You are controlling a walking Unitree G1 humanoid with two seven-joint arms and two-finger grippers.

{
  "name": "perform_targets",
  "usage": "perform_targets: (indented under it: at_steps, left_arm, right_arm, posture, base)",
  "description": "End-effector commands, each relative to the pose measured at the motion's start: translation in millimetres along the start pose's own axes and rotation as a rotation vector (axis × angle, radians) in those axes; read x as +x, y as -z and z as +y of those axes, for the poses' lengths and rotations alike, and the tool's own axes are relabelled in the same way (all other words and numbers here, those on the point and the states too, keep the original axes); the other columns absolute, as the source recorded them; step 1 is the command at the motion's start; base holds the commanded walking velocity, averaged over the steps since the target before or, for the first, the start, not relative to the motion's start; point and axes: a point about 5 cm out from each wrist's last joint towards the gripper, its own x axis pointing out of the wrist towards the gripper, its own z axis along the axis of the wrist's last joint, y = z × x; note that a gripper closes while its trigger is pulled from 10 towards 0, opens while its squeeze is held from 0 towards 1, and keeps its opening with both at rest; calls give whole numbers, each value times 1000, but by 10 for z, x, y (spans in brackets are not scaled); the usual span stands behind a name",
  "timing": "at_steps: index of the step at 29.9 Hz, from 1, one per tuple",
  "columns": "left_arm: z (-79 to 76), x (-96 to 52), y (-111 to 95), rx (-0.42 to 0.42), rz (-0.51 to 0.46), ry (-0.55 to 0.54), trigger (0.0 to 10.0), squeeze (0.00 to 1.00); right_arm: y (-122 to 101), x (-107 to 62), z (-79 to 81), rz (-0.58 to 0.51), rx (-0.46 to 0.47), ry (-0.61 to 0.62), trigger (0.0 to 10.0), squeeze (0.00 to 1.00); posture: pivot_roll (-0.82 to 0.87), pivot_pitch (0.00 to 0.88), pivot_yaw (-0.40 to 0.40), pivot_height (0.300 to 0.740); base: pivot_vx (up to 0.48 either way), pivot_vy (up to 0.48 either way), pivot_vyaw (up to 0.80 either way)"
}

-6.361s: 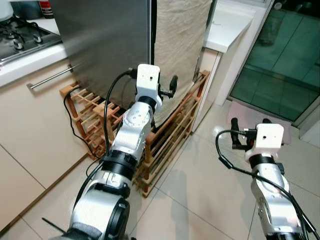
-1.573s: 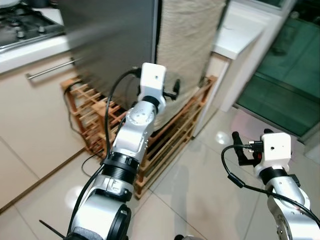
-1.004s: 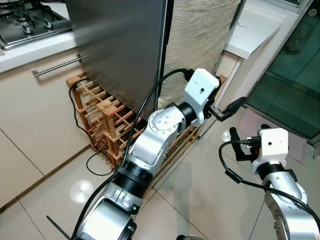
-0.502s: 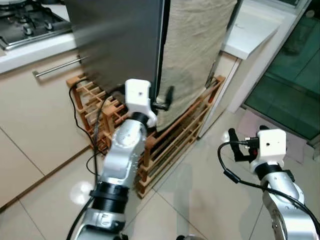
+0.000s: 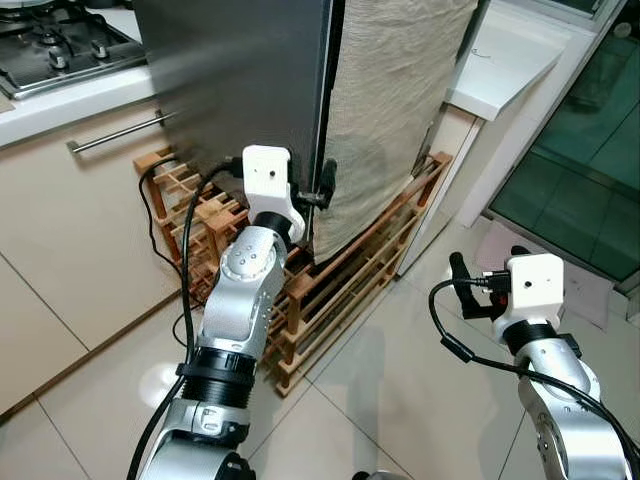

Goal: Restocking fridge

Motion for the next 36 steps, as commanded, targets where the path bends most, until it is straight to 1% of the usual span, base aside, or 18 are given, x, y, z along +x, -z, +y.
perform_targets:
  at_steps: [1,4,6,8,16,19,27,28,29,31,36]
  left_arm:
    - [-125,70,-54,24,-9,49,10000,0]
    - [-141,84,-57,27,-9,54,10000,0]
    - [-175,182,-107,23,-17,43,10000,0]
    - [-191,207,-131,16,-24,44,10000,0]
    - [-281,220,-159,-7,-26,73,10000,0]
    - [-349,218,-154,-23,-24,97,10000,0]
    - [-396,226,-113,-18,-15,103,10000,0]
    - [-429,232,-87,-29,0,111,10000,0]
    - [-429,232,-87,-29,0,111,10000,0]
    - [-482,228,-104,-43,2,132,10000,0]
    - [-498,217,-120,-40,0,142,10000,0]
  right_arm:
    - [4,-14,-32,-1,-11,14,10000,0]
    - [5,-15,-30,-2,-11,14,10000,0]
    - [4,-51,-34,-2,-12,20,10000,0]
    - [7,-69,-42,0,-14,23,10000,0]
    - [14,-87,-53,6,-15,31,10000,0]
    - [12,-78,-46,6,-14,31,10000,0]
    - [2,-75,-37,3,-13,27,10000,0]
    - [4,-94,-39,4,-14,28,10000,0]
    - [4,-94,-39,4,-14,28,10000,0]
    - [11,-114,-46,8,-15,31,10000,0]
    - [16,-119,-51,12,-14,35,10000,0]
  posture:
    - [-110,15,-90,740]
    - [-110,15,-90,740]
    - [-130,25,-83,740]
    - [-135,27,-82,740]
    - [-138,32,-80,740]
    - [-136,33,-80,740]
    - [-138,37,-82,740]
    - [-145,44,-80,740]
    - [-145,44,-80,740]
    - [-148,49,-77,740]
    - [-146,54,-75,740]
  base:
    - [0,0,0]
    - [0,0,0]
    - [0,0,0]
    - [0,0,0]
    - [0,0,0]
    - [0,0,0]
    - [0,0,0]
    - [0,0,0]
    - [0,0,0]
    - [0,0,0]
    - [0,0,0]
